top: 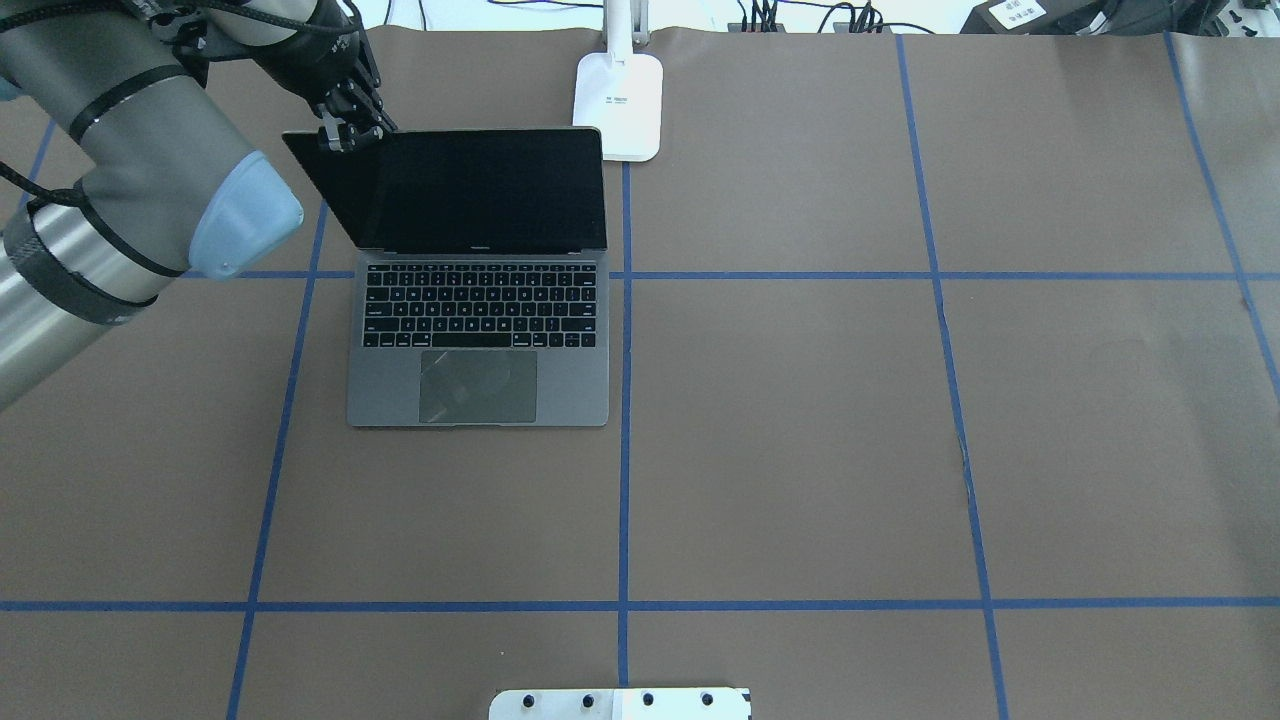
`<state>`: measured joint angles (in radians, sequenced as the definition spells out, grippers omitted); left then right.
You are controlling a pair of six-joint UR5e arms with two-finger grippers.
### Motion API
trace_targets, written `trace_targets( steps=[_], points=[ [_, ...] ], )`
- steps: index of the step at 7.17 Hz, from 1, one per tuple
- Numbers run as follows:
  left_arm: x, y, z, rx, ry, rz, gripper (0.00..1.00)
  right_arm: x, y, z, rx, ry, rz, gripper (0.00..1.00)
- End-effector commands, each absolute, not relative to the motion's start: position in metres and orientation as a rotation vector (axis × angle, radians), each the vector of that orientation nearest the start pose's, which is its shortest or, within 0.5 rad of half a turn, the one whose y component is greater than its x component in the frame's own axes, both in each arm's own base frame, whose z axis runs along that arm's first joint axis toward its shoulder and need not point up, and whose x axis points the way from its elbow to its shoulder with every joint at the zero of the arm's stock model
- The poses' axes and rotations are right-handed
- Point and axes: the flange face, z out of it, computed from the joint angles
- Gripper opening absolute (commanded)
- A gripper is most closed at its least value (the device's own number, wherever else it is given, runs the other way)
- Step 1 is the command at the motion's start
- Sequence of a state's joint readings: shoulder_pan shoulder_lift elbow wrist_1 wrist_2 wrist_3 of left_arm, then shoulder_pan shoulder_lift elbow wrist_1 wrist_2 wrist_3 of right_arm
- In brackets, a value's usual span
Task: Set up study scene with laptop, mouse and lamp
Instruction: 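Lower the laptop with the left gripper beside the white lamp, then set the laptop down and open the left gripper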
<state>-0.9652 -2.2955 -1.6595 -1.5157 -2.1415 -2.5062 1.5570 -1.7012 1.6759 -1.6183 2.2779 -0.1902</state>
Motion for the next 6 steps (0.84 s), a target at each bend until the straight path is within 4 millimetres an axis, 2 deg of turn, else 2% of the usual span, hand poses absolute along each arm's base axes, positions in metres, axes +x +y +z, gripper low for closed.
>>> trace_targets(
  steps=[1, 6],
  points=[
    [0.340, -0.612, 0.192, -0.583, 0.821, -1.536, 0.00, 0.063, -0.432, 0.677, -0.008, -0.710, -0.171, 1.00],
    [0.353, -0.629, 0.203, -0.599, 0.825, -1.564, 0.00, 0.063, -0.432, 0.677, -0.008, -0.711, -0.169, 1.00]
  ],
)
